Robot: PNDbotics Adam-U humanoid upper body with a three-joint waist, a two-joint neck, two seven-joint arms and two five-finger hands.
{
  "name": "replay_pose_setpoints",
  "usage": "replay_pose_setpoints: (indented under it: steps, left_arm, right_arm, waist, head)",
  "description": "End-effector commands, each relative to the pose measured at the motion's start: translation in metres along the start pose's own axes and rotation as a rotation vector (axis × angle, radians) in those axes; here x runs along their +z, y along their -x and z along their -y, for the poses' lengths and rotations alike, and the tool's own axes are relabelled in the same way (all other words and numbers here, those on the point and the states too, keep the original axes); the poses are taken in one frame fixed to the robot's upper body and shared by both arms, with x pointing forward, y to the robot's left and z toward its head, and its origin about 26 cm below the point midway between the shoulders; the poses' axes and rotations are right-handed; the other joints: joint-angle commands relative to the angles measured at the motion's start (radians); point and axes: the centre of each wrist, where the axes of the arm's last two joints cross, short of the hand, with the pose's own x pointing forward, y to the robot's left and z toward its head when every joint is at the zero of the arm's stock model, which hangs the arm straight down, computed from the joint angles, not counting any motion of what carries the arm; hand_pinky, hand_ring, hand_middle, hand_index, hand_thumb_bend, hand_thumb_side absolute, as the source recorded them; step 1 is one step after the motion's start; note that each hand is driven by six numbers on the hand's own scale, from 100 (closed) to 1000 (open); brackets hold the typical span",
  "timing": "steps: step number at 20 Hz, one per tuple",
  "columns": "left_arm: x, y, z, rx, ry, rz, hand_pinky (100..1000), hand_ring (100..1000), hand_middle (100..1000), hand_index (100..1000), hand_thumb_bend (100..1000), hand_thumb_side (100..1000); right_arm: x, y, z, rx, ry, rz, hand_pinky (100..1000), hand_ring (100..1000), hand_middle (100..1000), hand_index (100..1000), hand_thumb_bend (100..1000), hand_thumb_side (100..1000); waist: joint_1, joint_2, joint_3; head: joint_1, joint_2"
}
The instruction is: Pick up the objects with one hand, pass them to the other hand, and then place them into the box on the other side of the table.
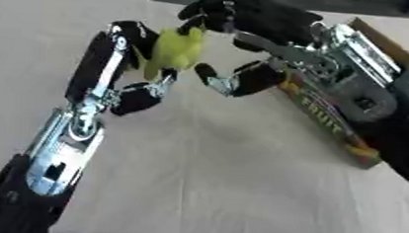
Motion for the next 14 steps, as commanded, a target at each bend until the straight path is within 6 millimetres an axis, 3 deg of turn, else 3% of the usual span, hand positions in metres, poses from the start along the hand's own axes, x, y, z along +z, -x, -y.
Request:
replay_pose_setpoints:
  steps: [1, 7, 14]
  left_arm:
    - [-0.008, -0.016, -0.005, 0.030, -0.014, 0.069, 360, 477, 465, 486, 100, 100]
    - [-0.011, -0.020, 0.002, 0.069, -0.010, 0.075, 353, 474, 464, 485, 100, 100]
    - [-0.014, -0.021, 0.006, 0.081, -0.005, 0.079, 356, 476, 465, 484, 100, 100]
  right_arm:
    - [-0.002, 0.002, 0.003, -0.004, 0.051, -0.013, 921, 879, 822, 814, 127, 348]
    - [-0.005, 0.003, 0.000, -0.099, 0.135, -0.052, 926, 836, 776, 791, 100, 172]
    - [-0.006, 0.004, -0.002, -0.128, 0.123, -0.041, 928, 831, 764, 790, 100, 189]
  waist:
    - [0.002, -0.024, 0.002]
    - [0.003, -0.020, 0.005]
    - [0.003, -0.016, 0.007]
  head:
    - [-0.003, 0.000]
    - [-0.006, -0.004]
    - [-0.012, -0.020]
